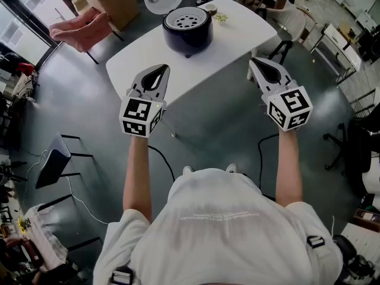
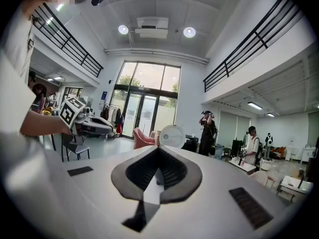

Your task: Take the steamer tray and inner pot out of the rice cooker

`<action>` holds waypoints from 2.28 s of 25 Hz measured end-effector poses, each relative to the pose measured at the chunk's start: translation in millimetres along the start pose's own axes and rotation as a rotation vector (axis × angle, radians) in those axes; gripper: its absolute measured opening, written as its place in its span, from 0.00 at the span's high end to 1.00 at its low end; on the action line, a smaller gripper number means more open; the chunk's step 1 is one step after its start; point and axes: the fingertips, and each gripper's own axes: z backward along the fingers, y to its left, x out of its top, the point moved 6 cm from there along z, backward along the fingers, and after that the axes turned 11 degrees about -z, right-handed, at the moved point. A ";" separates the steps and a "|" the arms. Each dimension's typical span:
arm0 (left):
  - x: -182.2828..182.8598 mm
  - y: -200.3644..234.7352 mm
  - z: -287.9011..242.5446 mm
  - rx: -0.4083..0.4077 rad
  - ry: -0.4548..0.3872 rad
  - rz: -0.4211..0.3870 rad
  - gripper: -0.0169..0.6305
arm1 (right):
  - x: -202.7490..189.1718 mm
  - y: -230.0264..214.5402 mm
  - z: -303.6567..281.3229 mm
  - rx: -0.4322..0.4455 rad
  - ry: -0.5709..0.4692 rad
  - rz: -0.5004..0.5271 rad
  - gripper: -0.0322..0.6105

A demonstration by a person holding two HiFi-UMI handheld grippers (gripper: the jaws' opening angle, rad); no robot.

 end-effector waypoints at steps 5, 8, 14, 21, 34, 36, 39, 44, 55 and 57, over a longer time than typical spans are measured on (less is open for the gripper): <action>0.3 -2.1 -0.9 -0.011 0.002 0.007 0.95 | -2.1 0.6 1.8 -0.001 0.002 -0.003 0.91; -2.3 -4.5 -1.7 -0.022 0.011 0.014 0.95 | -3.2 -0.7 1.8 0.008 -0.004 -0.051 0.91; -9.4 -13.7 -1.1 -0.033 0.024 0.039 0.95 | -10.3 4.6 0.0 0.059 0.031 -0.081 0.91; -16.2 -17.9 -0.9 -0.009 0.052 0.075 0.94 | -21.8 7.8 -5.7 0.118 0.099 -0.037 0.91; -17.2 -39.4 -13.2 0.026 0.128 0.106 0.77 | -29.3 -38.3 -3.6 0.119 0.048 -0.134 0.66; -16.5 -41.3 -15.8 0.047 0.144 0.119 0.75 | -31.8 -44.1 -4.4 0.138 0.054 -0.126 0.64; -13.8 -46.5 -22.9 0.076 0.165 0.135 0.73 | -34.4 -56.5 -3.4 0.163 0.059 -0.125 0.63; -8.8 -65.9 -41.1 0.076 0.194 0.142 0.73 | -37.6 -83.2 2.2 0.181 0.063 -0.137 0.63; 10.5 -103.2 -75.4 0.122 0.214 0.179 0.73 | -43.6 -133.4 15.9 0.209 0.058 -0.199 0.64; 15.0 -106.2 -80.9 0.135 0.210 0.178 0.73 | -42.8 -143.4 16.0 0.215 0.056 -0.204 0.64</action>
